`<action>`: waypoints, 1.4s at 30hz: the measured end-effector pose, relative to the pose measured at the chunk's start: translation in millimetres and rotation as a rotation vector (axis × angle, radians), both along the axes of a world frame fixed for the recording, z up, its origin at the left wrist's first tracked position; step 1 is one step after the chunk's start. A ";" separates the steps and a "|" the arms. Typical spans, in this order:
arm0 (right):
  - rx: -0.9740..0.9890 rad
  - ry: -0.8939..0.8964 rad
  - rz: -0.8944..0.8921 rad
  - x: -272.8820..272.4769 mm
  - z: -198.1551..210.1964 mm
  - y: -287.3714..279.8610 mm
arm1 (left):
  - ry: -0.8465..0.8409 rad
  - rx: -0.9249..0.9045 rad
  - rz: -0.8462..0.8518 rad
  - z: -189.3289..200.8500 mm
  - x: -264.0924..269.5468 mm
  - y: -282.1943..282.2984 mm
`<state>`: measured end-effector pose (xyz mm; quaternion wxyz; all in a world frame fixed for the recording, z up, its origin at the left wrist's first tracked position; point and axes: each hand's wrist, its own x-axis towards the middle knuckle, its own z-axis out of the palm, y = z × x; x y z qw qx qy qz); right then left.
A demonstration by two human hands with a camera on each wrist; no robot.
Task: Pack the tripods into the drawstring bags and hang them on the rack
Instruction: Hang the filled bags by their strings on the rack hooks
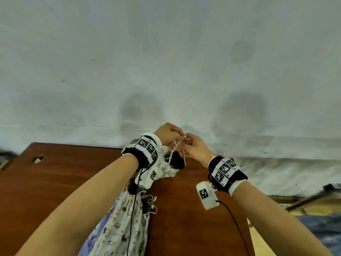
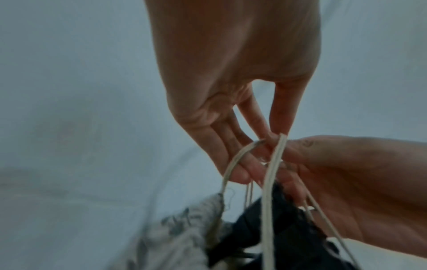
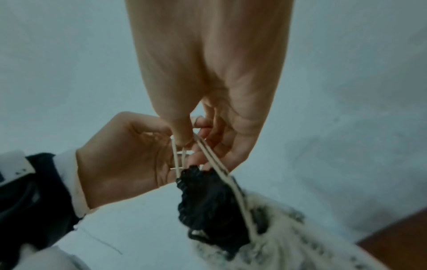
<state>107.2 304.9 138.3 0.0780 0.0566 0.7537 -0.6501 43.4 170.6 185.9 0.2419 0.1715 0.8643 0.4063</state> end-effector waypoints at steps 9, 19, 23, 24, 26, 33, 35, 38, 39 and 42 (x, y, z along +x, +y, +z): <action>0.206 0.189 -0.188 72.8 95.7 67.3 | -0.064 0.318 -0.094 79.5 82.1 66.9; 0.226 0.150 -0.350 215.1 139.6 206.9 | 0.003 0.380 -0.333 121.3 194.0 208.9; 0.392 0.093 -0.378 280.1 132.7 259.7 | 0.020 0.364 -0.377 120.3 238.3 259.7; 0.347 0.089 -0.376 299.1 128.4 274.4 | 0.015 0.355 -0.395 119.1 251.8 273.8; 0.254 0.077 -0.365 335.7 124.3 297.7 | -0.003 0.338 -0.427 113.7 276.6 299.0; -0.009 0.065 -0.376 432.4 89.6 384.2 | -0.086 0.245 -0.440 81.3 360.1 383.6; -0.083 0.055 -0.422 454.8 79.4 409.5 | -0.135 0.272 -0.445 66.7 382.7 408.8; -0.070 0.037 -0.547 484.0 65.9 439.2 | -0.158 0.278 -0.413 44.8 412.2 449.4; -0.051 0.035 -0.604 494.4 62.0 450.9 | -0.161 0.277 -0.412 38.5 421.9 465.8; 0.049 0.030 -0.684 515.2 51.0 485.3 | -0.168 0.257 -0.453 25.5 441.5 505.7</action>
